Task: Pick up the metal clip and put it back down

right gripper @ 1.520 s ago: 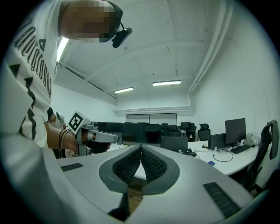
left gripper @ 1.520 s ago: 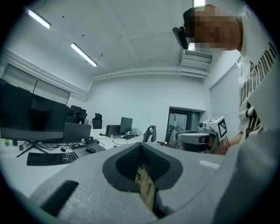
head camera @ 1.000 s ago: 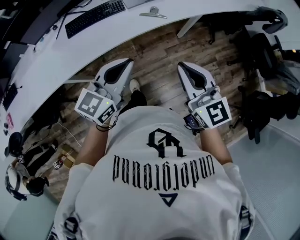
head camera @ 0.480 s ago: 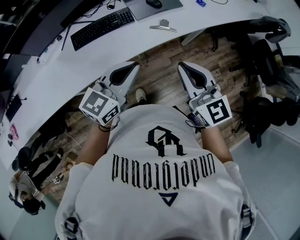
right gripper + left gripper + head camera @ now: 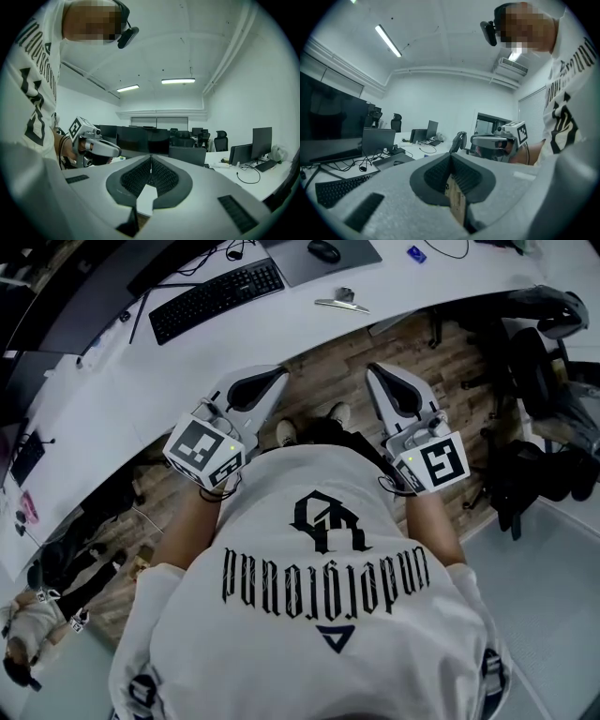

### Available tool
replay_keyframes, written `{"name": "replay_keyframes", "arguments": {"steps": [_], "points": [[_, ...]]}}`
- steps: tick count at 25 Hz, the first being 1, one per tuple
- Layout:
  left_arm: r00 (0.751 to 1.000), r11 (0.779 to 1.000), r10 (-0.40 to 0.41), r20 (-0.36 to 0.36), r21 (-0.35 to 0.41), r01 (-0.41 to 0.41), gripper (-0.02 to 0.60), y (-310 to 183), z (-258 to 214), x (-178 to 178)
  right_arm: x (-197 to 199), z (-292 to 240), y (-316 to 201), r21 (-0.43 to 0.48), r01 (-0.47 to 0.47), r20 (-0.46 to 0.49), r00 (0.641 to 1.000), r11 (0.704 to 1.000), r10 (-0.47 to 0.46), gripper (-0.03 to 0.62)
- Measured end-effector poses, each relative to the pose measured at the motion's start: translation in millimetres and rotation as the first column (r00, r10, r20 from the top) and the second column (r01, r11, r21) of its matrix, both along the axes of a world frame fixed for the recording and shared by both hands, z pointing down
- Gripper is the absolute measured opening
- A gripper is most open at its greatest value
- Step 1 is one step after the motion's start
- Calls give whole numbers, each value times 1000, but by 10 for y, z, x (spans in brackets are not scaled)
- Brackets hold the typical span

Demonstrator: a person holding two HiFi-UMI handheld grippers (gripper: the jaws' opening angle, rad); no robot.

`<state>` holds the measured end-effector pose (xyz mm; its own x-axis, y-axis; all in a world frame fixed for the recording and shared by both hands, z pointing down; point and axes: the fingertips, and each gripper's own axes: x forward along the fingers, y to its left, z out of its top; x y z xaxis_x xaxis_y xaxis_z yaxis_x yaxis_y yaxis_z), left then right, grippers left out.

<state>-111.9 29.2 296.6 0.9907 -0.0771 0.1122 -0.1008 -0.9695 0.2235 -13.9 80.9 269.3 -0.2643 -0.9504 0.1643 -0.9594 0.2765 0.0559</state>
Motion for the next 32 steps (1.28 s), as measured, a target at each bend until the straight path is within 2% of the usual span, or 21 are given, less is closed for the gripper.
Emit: {"name": "replay_keyframes", "arguments": {"steps": [6, 17, 32], "points": [[1000, 1000, -3, 1, 6, 3, 12, -119, 3, 24, 42, 3, -185, 4, 16, -4, 1000, 1000, -16, 15], [997, 998, -70, 24, -2, 70, 14, -454, 109, 119, 269, 92, -642, 6, 73, 2, 997, 997, -73, 15], [988, 989, -135, 79, -50, 139, 14, -932, 314, 683, 912, 320, -1190, -54, 142, 34, 990, 988, -140, 17]]}}
